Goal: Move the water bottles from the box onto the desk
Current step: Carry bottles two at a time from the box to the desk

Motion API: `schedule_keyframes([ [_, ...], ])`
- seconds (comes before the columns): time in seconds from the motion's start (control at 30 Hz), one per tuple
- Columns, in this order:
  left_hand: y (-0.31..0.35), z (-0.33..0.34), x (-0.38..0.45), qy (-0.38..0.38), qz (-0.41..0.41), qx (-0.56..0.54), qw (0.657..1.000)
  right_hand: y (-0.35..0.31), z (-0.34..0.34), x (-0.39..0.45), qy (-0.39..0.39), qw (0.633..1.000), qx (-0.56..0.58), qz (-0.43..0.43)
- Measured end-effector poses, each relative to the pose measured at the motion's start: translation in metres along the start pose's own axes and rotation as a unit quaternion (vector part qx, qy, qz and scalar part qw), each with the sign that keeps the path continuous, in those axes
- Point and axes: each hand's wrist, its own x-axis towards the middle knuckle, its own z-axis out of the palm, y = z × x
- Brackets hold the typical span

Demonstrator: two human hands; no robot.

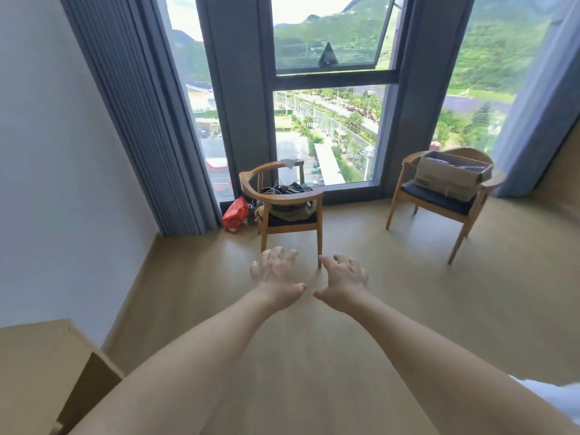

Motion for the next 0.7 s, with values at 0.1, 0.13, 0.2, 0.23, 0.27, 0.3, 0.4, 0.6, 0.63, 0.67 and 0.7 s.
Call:
schedule_keyframes([
  [0.1, 0.037, 0.018, 0.041, -0.013, 0.038, 0.001, 0.999, 0.039, -0.008, 0.020, 0.007, 0.999, -0.001, 0.041],
  [0.13, 0.047, 0.023, 0.054, -0.018, 0.050, 0.002, 0.999, 0.051, -0.010, 0.027, 0.009, 0.998, 0.000, 0.055],
  [0.2, 0.065, 0.035, 0.084, -0.029, 0.077, -0.001, 0.997, 0.074, -0.013, 0.044, 0.011, 0.997, 0.000, 0.081],
  [0.23, 0.074, 0.041, 0.100, -0.036, 0.090, -0.002, 0.995, 0.085, -0.014, 0.054, 0.013, 0.995, -0.002, 0.095],
  [0.27, 0.084, 0.049, 0.120, -0.041, 0.104, -0.002, 0.994, 0.098, -0.016, 0.067, 0.016, 0.994, -0.006, 0.108],
  [0.3, 0.091, 0.053, 0.135, -0.044, 0.114, -0.001, 0.992, 0.108, -0.018, 0.078, 0.017, 0.993, -0.010, 0.116],
  [0.4, 0.115, 0.066, 0.192, -0.056, 0.145, -0.014, 0.988, 0.138, -0.026, 0.123, 0.031, 0.988, -0.019, 0.151],
  [0.6, 0.165, 0.079, 0.334, -0.071, 0.216, -0.020, 0.974, 0.190, -0.057, 0.235, 0.063, 0.972, -0.008, 0.226],
  [0.63, 0.174, 0.079, 0.357, -0.072, 0.226, -0.019, 0.971, 0.198, -0.064, 0.253, 0.066, 0.969, -0.008, 0.237],
  [0.67, 0.183, 0.080, 0.380, -0.071, 0.235, -0.020, 0.969, 0.205, -0.071, 0.270, 0.068, 0.966, -0.008, 0.248],
  [0.7, 0.192, 0.080, 0.402, -0.071, 0.243, -0.019, 0.967, 0.213, -0.078, 0.286, 0.070, 0.963, -0.008, 0.259],
])
